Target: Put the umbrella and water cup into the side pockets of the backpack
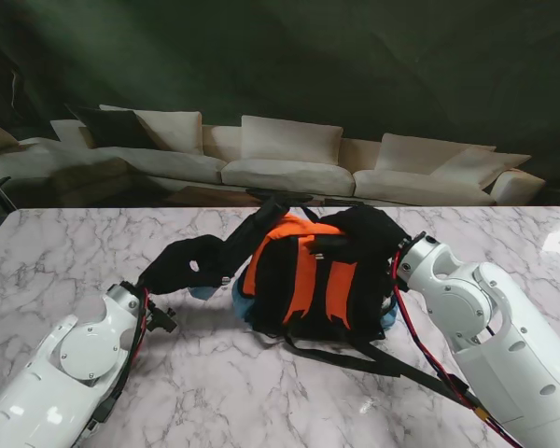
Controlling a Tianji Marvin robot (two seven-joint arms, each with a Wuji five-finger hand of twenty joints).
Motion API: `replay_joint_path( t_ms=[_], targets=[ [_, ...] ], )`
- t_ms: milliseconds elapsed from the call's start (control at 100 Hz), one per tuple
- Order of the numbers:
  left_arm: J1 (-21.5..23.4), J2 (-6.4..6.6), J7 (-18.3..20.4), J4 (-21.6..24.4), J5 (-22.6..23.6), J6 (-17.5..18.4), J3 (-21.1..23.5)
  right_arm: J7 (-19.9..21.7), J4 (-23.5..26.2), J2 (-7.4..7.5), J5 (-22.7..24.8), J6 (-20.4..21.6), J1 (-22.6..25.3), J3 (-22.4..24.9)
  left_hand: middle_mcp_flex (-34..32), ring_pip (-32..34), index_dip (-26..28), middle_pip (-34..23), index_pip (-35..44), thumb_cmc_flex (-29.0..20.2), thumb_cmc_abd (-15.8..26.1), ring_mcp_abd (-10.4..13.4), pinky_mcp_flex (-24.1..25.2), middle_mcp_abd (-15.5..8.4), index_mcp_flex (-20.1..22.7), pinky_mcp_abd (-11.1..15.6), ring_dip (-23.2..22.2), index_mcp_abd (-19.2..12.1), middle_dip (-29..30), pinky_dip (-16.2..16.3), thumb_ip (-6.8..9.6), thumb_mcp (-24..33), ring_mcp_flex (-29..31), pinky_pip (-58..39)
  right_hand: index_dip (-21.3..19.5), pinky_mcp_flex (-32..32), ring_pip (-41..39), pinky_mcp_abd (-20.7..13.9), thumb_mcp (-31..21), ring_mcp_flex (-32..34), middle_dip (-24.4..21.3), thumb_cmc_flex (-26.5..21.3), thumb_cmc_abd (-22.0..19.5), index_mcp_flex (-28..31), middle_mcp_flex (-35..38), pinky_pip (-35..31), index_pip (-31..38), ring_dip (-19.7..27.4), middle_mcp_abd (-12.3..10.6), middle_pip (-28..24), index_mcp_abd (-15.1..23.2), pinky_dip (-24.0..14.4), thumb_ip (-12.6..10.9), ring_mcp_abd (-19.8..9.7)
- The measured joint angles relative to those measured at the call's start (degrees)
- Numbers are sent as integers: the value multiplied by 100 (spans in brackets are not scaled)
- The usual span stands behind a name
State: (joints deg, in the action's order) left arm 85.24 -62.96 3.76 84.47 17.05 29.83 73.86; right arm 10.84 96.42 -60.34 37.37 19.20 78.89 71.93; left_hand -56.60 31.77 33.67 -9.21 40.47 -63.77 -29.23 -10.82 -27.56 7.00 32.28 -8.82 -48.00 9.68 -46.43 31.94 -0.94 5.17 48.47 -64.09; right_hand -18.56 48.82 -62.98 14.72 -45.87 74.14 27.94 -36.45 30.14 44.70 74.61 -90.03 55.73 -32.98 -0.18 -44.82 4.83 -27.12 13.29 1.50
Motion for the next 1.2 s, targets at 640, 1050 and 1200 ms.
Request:
replay_joint_path(
  t_ms=[640, 1050, 1200],
  targets=[
    [-467, -83, -121, -293, -106, -280, -643, -49, -76, -23, -57, 11, -50, -41, -110, 63, -146, 24, 89, -87, 1, 6, -39, -67, 85, 3, 149, 0, 283, 157, -2, -225, 16, -374, 0, 0, 1, 0, 0, 0, 0, -1, 1, 1, -1, 0, 0, 0, 0, 0, 0, 0, 0, 0],
    [-589, -176, -576, -270, -107, -273, -612, -70, -79, -26, -75, 16, -71, -103, -194, 84, -579, 71, 165, -88, -22, 12, -64, -78, 150, 3, 212, 0, 451, 158, -2, -243, 87, -384, 1, 0, 1, 0, 0, 0, 0, -1, 1, 1, -1, 0, 0, 0, 0, 0, 0, 0, 0, 0],
    [-820, -232, -583, -465, -590, -360, -869, -72, -93, -26, -105, 7, -112, -156, -207, 22, -740, 76, 257, -88, -51, 20, -65, -98, 154, 3, 270, -10, 559, 158, -2, -243, 104, -384, 1, 0, 1, 0, 0, 0, 0, -1, 1, 1, -1, 0, 0, 0, 0, 0, 0, 0, 0, 0]
  ],
)
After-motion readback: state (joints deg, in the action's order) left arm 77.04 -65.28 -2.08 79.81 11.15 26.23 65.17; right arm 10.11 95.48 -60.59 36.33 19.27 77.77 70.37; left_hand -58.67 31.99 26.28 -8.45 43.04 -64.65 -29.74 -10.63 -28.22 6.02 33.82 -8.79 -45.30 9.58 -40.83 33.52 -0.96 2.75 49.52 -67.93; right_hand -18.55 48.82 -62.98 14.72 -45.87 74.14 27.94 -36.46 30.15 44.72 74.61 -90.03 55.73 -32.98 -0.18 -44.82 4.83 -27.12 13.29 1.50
